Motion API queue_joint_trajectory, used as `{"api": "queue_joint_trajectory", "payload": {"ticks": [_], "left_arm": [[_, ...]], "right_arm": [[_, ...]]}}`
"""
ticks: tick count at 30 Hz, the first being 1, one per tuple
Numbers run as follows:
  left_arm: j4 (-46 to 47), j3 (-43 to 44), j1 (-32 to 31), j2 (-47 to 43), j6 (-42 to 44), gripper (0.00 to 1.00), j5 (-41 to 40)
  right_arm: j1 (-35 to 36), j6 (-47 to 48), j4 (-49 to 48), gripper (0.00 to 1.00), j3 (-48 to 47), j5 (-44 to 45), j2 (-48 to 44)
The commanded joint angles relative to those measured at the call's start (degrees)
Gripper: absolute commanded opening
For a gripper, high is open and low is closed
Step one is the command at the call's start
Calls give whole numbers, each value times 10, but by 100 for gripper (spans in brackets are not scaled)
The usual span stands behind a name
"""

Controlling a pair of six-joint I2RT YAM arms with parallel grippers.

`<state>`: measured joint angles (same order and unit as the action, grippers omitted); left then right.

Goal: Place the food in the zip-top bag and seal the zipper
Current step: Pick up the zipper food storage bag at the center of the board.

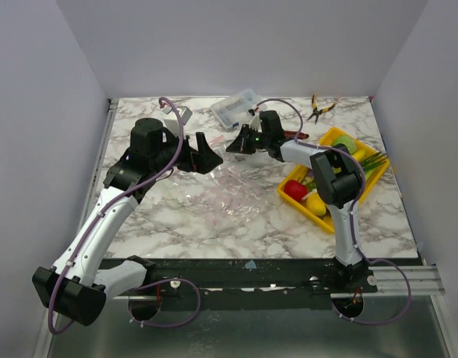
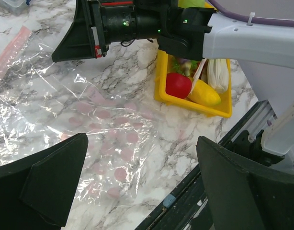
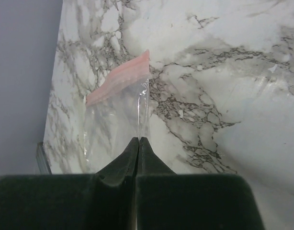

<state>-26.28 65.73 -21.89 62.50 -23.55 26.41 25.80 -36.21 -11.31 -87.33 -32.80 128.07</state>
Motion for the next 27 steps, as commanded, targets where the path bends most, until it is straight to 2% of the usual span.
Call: {"api": "queue_joint_trajectory", "payload": {"ticks": [1,8,13,16,20,22,27], "left_arm": [[5,-6,-2,-11,7,98,-6],[-10,2,-1,-24,-13,96,-47],[-81,20,0,-63,-23,96,-100],[-91,2,3,-105,-17,96,-122],[-100,-22,6,-135,21,96,-166],[-110,-22,8,-136,43,94,-182],[-78,-54,8,-137,64,80,-189]], "right_arm": [[-2,-11,-39,0,29,-64,-55],[-1,-11,-125,0,103,-192,-149],[-2,21,-121,0,123,-300,-204],[-2,45,-117,1,148,-363,-239],[-1,87,-86,0,184,-402,-289],[-2,109,-62,0,195,-423,-310],[-3,123,-40,1,203,-459,-334]]}}
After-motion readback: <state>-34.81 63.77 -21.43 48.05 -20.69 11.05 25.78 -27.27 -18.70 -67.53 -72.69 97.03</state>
